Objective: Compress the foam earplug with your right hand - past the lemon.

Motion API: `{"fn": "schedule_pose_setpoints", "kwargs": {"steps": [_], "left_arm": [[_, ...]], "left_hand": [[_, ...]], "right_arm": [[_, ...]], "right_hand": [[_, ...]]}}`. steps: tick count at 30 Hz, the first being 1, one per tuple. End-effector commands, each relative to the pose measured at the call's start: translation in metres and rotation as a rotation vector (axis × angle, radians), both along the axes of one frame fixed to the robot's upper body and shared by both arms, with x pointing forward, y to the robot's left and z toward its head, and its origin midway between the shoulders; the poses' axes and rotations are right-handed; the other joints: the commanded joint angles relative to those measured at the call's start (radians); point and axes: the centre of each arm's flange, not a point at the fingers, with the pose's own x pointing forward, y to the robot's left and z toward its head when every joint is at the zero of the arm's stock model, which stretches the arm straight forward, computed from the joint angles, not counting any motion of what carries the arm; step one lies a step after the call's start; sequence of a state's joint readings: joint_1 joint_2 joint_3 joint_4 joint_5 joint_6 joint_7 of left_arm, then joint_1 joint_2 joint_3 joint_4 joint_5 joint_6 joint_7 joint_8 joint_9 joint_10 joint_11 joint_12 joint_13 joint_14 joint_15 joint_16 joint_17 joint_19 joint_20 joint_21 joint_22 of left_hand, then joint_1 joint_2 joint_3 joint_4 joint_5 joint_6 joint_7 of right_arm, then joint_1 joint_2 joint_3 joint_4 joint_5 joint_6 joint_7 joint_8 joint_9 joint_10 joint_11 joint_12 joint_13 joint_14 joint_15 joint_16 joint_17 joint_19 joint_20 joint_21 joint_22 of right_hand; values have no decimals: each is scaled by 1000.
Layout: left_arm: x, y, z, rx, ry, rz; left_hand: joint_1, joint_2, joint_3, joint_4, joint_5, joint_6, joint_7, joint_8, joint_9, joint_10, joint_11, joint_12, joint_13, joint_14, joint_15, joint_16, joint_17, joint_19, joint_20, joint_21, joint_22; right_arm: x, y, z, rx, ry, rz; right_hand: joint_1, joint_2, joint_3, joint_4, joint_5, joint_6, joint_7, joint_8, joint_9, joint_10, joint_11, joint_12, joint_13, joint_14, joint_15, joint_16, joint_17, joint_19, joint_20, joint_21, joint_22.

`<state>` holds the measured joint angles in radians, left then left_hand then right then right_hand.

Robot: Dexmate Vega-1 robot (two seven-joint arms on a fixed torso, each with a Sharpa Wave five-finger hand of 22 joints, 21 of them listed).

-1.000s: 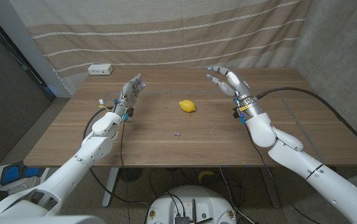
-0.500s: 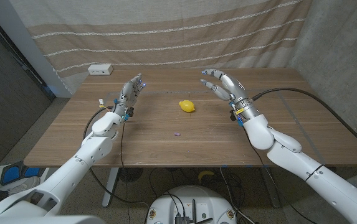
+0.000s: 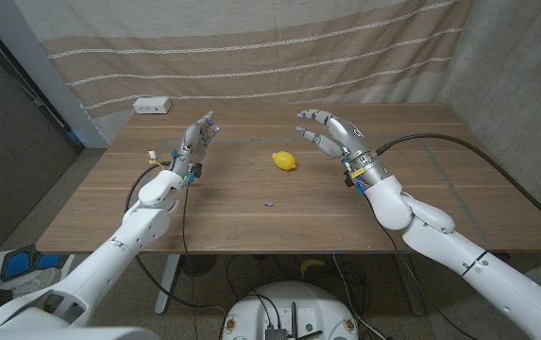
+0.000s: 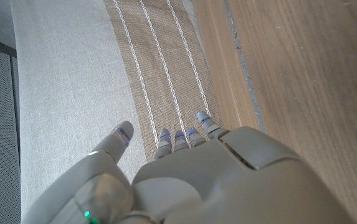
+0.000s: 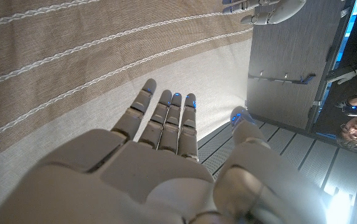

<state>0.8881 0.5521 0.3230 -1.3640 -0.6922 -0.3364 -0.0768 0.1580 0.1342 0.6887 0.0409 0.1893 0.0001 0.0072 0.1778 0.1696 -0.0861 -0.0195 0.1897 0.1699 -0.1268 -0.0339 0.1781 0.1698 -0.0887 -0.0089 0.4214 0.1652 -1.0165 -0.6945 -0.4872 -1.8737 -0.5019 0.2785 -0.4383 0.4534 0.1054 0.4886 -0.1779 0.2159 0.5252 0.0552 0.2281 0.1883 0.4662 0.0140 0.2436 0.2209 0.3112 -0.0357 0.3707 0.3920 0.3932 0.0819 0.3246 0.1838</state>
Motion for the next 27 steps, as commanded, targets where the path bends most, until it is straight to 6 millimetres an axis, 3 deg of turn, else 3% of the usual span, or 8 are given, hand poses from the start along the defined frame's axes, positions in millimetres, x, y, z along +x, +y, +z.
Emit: {"fn": "schedule_pose_setpoints", "kwargs": {"steps": [1, 18, 27], "left_arm": [[-1, 0, 1, 0, -6, -3], [-1, 2, 1, 7, -8, -6], [-2, 3, 0, 2, -5, -6]], "left_hand": [[-4, 49, 0, -5, 9, 5, 4, 2, 2, 4, -2, 2, 5, 2, 2, 5, 2, 1, 3, -3, 5], [-4, 49, 0, -6, 9, 9, 3, 3, 2, 5, -3, 2, 5, 2, 3, 5, 1, 4, 4, -12, 5], [-4, 50, 0, -6, 9, 11, 1, 4, 2, 6, -3, 2, 5, 3, 3, 5, 2, 6, 4, -15, 5]], "right_arm": [[-1, 11, -5, -34, 2, 17], [2, 27, -16, -67, 24, 25], [2, 35, -22, -71, 28, 15]], "right_hand": [[20, -2, -2, 0, 4, 10, -2, 4, 5, 6, -11, -2, 3, 6, -35, 4, 5, 8, -1, 3, 3], [50, -7, 2, -6, 5, 33, -19, 8, 6, 9, -23, -3, 3, 9, -51, 5, 5, 20, -8, 4, 3], [84, -29, 0, -12, -2, 65, -34, 16, 6, 22, -39, -2, 2, 14, -67, 5, 3, 36, -15, 6, 3]]}}
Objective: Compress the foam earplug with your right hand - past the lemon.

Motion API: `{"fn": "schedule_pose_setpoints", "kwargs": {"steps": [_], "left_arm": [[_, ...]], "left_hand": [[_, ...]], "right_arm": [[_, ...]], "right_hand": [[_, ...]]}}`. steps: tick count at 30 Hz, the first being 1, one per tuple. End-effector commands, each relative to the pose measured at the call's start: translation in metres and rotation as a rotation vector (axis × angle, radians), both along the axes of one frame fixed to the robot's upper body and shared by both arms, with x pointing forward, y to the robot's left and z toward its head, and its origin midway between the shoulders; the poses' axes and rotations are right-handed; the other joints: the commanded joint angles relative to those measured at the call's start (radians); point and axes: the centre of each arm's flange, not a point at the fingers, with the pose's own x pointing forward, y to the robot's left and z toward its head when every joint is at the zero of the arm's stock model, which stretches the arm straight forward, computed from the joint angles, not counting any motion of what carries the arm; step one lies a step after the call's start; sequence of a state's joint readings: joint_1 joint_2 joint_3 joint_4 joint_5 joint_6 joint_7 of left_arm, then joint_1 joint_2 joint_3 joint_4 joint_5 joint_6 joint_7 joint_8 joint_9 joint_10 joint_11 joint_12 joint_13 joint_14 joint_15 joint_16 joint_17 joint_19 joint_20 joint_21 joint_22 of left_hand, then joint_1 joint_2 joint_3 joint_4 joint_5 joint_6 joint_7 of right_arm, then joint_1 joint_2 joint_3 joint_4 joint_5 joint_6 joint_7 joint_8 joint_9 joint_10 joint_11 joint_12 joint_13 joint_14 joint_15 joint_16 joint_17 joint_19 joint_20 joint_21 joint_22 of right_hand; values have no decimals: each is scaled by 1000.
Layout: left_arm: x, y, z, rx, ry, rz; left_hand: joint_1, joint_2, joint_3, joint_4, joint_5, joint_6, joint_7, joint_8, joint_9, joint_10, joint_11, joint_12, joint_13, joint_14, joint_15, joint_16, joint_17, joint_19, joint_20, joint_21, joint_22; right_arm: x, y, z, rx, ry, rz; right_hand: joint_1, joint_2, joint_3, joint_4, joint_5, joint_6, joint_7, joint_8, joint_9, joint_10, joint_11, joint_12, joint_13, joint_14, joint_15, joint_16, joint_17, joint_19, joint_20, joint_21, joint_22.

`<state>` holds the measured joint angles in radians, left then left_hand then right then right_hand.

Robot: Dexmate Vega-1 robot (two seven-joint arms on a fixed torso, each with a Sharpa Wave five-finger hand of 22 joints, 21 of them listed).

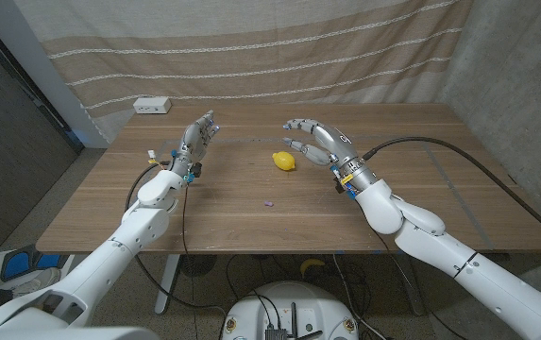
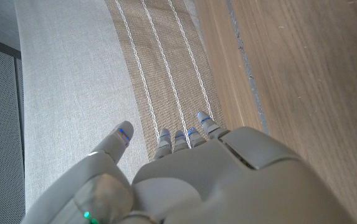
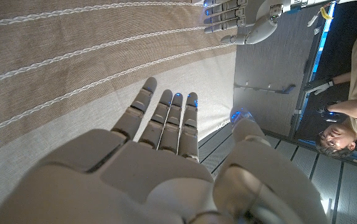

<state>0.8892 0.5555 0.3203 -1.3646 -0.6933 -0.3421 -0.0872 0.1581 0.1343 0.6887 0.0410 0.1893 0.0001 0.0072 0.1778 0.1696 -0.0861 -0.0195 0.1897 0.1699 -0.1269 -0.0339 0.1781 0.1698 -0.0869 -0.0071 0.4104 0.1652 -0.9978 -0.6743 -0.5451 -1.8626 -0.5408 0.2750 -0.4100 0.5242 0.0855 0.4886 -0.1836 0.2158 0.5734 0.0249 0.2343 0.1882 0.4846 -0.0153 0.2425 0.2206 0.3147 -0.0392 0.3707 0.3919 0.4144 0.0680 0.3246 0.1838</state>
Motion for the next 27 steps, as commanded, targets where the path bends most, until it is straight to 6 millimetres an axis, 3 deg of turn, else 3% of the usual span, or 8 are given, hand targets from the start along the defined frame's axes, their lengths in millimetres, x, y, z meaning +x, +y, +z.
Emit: {"fn": "schedule_pose_setpoints", "kwargs": {"steps": [1, 14, 19, 27], "left_arm": [[-1, 2, -1, -3, 2, -2], [-2, 2, -2, 0, -1, -5], [-2, 3, -2, 3, -3, -5], [-2, 3, -3, 3, 2, -7]], "left_hand": [[-5, 50, 0, -6, 9, 12, 1, 4, 2, 6, -3, 2, 5, 4, 3, 5, 2, 4, 3, -5, 5], [-5, 50, 1, -7, 10, 22, -1, 7, 3, 7, -2, 2, 5, 5, 3, 5, 1, 8, 4, -11, 5], [-5, 51, 2, -6, 10, 24, -1, 7, 3, 7, -3, 1, 5, 6, 3, 5, 2, 9, 4, -13, 5], [-6, 54, 4, -4, 11, 26, -1, 6, 3, 6, -3, 1, 5, 5, 2, 5, 2, 11, 5, -16, 6]], "right_arm": [[1, 10, -7, -13, 5, -11], [2, 18, -14, -27, 9, -30], [3, 22, -17, -44, 11, -52], [4, 27, -19, -59, 22, -77]], "right_hand": [[17, -13, 0, -6, -4, 23, -7, 11, 6, 5, -12, -1, 3, 11, -63, 5, 3, 17, -2, 7, 3], [64, -62, -11, -8, -25, 81, -18, 27, 7, 17, -35, 0, 3, 17, -73, 4, -2, 29, -4, 5, 2], [102, -99, -19, -9, -29, 97, -28, 29, 9, 5, -56, -5, 7, 6, -84, -4, -6, 31, -7, 1, 2], [152, -150, -34, -4, -18, 94, -49, 26, 15, -32, -66, -20, 12, -32, -80, -24, -11, 20, -11, -11, 2]]}}
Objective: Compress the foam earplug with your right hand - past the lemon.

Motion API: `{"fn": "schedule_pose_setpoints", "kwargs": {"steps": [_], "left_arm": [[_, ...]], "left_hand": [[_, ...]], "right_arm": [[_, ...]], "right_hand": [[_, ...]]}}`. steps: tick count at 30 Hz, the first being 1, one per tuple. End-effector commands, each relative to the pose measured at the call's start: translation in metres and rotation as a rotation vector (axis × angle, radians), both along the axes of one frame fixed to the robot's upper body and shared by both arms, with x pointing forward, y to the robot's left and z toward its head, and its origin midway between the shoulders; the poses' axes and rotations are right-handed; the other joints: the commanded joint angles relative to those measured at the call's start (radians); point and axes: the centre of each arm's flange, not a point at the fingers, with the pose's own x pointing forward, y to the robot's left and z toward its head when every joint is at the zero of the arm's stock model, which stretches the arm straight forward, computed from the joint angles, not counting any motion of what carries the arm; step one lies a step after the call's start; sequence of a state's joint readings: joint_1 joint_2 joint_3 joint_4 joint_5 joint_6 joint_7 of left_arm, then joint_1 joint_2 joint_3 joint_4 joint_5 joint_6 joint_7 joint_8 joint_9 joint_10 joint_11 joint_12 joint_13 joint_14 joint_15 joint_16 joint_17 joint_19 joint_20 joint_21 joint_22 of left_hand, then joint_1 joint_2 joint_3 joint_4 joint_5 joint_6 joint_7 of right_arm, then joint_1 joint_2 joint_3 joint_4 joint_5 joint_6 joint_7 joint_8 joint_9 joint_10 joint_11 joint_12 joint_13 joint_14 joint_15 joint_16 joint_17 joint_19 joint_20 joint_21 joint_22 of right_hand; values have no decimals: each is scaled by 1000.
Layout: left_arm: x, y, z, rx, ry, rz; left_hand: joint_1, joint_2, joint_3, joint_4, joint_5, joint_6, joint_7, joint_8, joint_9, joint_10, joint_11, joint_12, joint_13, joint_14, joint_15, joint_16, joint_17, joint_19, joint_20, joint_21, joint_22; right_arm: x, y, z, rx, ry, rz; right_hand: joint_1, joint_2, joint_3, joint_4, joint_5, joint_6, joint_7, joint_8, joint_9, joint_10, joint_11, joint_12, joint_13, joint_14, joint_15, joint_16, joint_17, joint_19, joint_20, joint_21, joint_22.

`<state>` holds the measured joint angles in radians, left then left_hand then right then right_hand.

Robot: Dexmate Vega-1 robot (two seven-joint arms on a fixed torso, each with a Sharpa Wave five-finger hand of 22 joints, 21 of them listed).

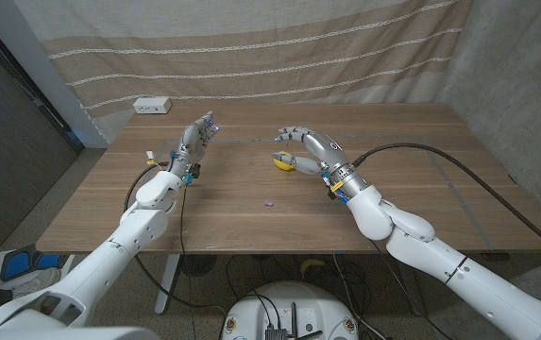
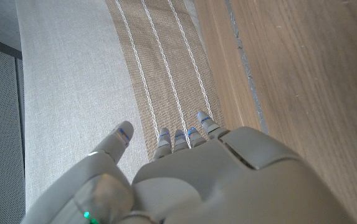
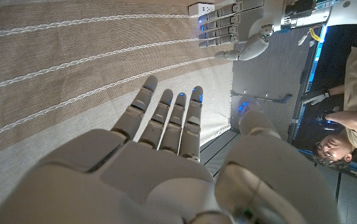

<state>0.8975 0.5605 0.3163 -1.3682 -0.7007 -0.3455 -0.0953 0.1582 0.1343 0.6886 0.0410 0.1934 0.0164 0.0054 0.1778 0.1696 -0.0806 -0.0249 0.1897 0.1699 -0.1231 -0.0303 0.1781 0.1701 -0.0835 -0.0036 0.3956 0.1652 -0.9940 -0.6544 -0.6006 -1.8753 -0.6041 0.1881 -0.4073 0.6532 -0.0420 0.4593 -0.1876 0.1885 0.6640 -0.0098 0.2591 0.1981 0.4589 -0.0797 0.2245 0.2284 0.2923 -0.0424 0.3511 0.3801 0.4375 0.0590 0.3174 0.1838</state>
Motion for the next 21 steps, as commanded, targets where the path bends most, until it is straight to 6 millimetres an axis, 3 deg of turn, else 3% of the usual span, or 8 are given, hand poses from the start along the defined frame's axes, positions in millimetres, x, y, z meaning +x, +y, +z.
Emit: {"fn": "schedule_pose_setpoints", "kwargs": {"steps": [1, 8, 21], "left_arm": [[-1, 0, -1, 6, 2, -3], [-2, 0, -1, 1, 5, -2], [-3, -1, -3, 0, 8, -1]], "left_hand": [[-6, 53, 5, -3, 7, 10, 0, 6, 3, 1, 3, 1, 5, 1, -2, 5, 2, 7, 2, -2, 6], [-7, 54, 6, -1, 7, 11, -4, 6, 3, -2, 3, 0, 5, -1, -1, 5, 2, 8, 2, -7, 6], [-10, 55, 8, 4, 8, 11, -4, 4, 3, -1, 3, 0, 5, -2, -2, 5, 4, 9, 4, -12, 6]], "right_arm": [[2, 9, -5, -26, 12, -32], [2, 12, -11, -37, 6, -41], [2, 17, -20, -68, -8, -46]], "right_hand": [[28, -28, -7, 1, 12, 6, -15, 4, 7, -9, -4, -3, 5, -12, -78, -5, 1, -3, -3, -4, 2], [77, -50, -11, -1, 31, 30, -20, 25, 21, -20, -8, -6, 11, -20, -87, -12, -2, 1, -13, -8, 2], [135, -59, -11, 3, 49, 29, -33, 41, 37, -29, -14, -7, 19, -27, -93, -15, -3, 4, -26, -12, 1]]}}
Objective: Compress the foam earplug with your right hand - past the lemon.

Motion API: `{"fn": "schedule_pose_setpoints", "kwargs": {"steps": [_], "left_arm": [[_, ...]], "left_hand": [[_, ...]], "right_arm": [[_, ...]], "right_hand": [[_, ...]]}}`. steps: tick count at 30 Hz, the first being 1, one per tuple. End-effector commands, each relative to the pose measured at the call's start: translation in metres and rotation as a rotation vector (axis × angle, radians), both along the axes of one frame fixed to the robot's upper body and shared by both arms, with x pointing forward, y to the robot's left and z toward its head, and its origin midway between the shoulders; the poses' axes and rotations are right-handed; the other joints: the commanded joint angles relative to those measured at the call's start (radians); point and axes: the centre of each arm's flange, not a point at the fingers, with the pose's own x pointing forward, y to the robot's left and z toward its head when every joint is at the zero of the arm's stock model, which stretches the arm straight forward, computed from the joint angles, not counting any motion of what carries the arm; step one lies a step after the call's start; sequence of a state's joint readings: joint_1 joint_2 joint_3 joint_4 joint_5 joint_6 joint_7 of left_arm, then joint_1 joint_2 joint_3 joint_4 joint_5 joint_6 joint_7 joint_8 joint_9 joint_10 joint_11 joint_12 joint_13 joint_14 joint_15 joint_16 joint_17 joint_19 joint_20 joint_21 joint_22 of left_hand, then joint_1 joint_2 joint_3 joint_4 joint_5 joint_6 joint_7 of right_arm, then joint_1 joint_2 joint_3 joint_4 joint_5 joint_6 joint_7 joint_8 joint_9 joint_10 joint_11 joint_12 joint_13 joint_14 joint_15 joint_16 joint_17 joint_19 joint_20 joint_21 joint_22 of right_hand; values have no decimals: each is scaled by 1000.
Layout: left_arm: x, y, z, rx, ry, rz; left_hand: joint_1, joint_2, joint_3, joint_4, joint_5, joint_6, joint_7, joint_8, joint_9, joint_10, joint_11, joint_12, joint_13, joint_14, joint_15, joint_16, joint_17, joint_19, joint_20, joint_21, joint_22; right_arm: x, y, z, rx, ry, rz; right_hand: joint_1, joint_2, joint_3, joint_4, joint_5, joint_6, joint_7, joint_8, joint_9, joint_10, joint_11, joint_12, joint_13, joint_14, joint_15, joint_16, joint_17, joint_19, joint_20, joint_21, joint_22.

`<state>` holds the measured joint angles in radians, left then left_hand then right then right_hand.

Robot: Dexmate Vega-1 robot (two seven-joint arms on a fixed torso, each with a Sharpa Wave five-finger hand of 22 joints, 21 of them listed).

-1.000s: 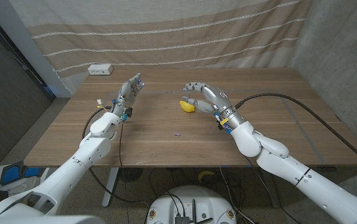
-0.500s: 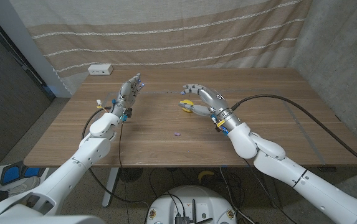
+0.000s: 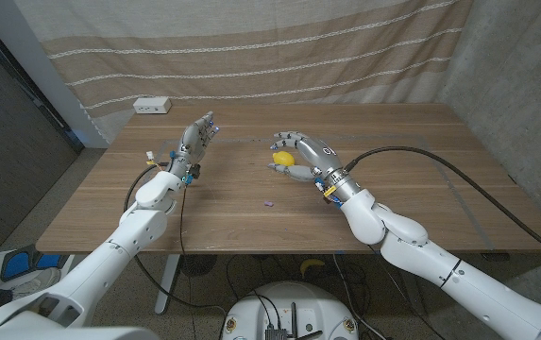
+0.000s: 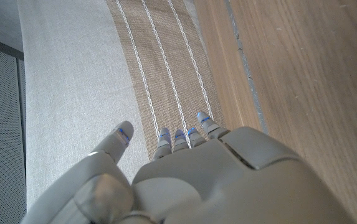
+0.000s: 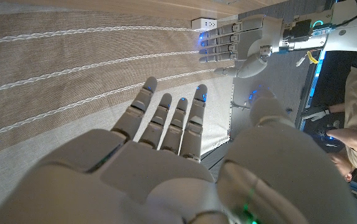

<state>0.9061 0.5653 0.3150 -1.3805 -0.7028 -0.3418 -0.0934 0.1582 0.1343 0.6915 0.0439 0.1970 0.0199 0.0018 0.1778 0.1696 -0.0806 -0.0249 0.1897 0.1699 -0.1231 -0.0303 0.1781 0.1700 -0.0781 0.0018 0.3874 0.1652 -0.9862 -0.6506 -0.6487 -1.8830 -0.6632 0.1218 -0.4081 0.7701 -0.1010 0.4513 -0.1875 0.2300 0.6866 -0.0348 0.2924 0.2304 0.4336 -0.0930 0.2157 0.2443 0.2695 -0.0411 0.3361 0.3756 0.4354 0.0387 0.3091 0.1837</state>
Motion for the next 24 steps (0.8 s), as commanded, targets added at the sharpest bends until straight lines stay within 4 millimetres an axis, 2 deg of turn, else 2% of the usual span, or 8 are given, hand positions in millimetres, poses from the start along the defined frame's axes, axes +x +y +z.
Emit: {"fn": "schedule_pose_setpoints", "kwargs": {"steps": [1, 18, 24], "left_arm": [[-1, 0, -2, 1, 4, 1], [-5, -2, -3, 10, 7, 1], [-6, -2, -5, 10, 10, 0]], "left_hand": [[-10, 55, 5, 2, 5, 8, 0, 5, 3, -2, 3, 0, 5, -1, -2, 5, 4, 4, -3, -5, 6], [-14, 51, 8, 6, 6, 8, -2, 4, 3, -2, 2, 0, 5, -2, -3, 5, 3, 7, -1, -12, 6], [-14, 51, 8, 6, 6, 9, -2, 4, 3, -2, 2, 0, 5, -2, -3, 5, 3, 7, -1, -14, 6]], "right_arm": [[1, 4, -9, -27, -4, -1], [2, 12, -25, -23, -23, 12], [1, 14, -30, -31, -21, 7]], "right_hand": [[21, 0, -3, 4, 9, 10, -8, 10, 6, -4, 0, 1, 4, -4, -95, 0, 2, 6, -6, -4, 1], [47, 7, -10, 15, 15, 16, -12, 30, 21, -6, 0, 3, 11, -4, -94, 4, 8, 8, -7, -9, 2], [55, 12, -12, 18, 15, 35, -17, 45, 27, -4, -4, 5, 14, -3, -96, 6, 11, 10, -6, -10, 2]]}}
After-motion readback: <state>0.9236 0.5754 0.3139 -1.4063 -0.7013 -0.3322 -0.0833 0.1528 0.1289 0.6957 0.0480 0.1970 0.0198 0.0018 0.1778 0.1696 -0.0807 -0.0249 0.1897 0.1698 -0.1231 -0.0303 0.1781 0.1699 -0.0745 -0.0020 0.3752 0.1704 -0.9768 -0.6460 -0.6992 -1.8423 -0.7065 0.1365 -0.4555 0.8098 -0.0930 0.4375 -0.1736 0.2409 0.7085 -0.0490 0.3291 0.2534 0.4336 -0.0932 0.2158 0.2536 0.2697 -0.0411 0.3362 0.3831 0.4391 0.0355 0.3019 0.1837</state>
